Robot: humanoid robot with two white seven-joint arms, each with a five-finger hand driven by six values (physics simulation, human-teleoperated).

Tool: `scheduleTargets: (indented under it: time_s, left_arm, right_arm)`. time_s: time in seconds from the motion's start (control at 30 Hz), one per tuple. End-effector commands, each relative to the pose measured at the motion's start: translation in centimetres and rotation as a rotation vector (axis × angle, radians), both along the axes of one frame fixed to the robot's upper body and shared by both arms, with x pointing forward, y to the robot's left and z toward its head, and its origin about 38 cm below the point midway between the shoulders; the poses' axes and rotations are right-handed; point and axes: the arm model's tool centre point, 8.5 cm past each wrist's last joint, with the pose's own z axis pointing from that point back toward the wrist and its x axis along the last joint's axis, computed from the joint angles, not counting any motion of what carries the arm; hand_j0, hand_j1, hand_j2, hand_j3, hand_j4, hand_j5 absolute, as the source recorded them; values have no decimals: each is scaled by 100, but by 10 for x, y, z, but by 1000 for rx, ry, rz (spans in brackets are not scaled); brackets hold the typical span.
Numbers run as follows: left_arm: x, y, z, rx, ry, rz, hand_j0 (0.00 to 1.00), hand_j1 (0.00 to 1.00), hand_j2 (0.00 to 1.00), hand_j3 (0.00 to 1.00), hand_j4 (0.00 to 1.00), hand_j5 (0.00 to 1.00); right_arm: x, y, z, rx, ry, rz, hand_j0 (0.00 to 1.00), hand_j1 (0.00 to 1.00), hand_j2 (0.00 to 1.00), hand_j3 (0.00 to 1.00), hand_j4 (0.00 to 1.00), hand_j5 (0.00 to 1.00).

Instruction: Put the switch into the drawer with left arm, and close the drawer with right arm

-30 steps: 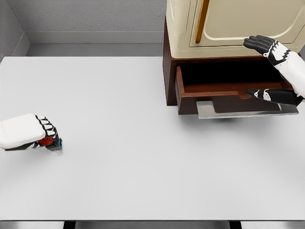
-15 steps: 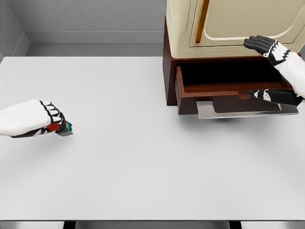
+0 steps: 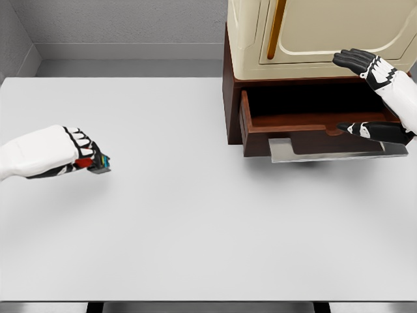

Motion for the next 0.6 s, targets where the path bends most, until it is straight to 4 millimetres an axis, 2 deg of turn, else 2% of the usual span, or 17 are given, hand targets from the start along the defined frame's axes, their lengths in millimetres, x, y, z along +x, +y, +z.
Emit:
scheduleTargets:
  time_s: [0.0, 0.57]
  left_arm:
    - [1, -3, -1, -17, 1, -3, 49, 49, 49, 49, 49, 49]
    - [15, -31, 11, -90, -68, -44, 49, 49, 49, 49, 49, 49]
  right_arm:
    - [0, 0, 1, 5, 1, 0, 100, 100, 100, 100, 100, 100]
    - [0, -1, 0, 6, 2, -1, 100, 100, 100, 100, 100, 100]
